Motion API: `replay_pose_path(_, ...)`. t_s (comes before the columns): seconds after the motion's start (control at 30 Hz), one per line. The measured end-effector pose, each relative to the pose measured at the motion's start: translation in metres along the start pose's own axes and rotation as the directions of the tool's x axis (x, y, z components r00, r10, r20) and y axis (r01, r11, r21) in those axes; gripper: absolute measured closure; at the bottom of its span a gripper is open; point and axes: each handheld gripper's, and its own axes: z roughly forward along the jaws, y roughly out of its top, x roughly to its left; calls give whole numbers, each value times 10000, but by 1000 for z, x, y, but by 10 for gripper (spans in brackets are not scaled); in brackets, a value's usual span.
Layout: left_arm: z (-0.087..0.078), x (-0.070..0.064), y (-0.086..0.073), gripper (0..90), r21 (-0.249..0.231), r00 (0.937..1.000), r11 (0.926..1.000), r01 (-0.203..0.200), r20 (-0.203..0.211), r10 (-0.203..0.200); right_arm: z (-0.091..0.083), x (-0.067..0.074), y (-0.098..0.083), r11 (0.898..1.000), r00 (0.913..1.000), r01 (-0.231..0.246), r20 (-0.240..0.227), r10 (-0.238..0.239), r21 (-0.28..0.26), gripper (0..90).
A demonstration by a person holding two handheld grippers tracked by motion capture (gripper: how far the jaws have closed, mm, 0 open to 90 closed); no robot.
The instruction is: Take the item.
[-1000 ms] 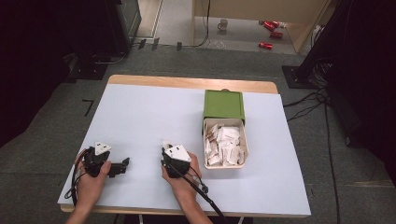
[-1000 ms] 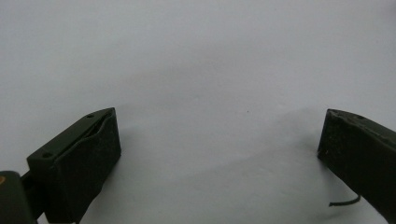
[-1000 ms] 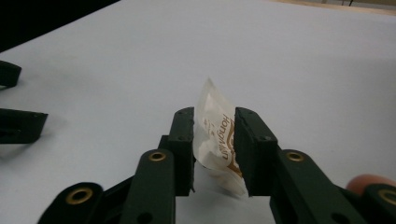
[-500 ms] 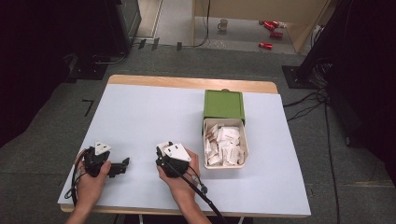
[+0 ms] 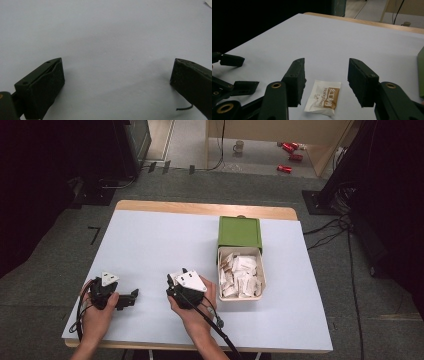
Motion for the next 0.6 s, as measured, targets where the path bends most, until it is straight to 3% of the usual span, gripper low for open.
replay_pose_path(0.23,0,0,0,0,-9,10000,10000,-7,-8,7,-7,-1,7,10000,10000,-35,-87,35,-3,474)
replay_pose_path(0.6,0,0,0,0,-3,10000,10000,-17,-7,17,-20,-10,20,9999,10000,-94,-4,94,42,351)
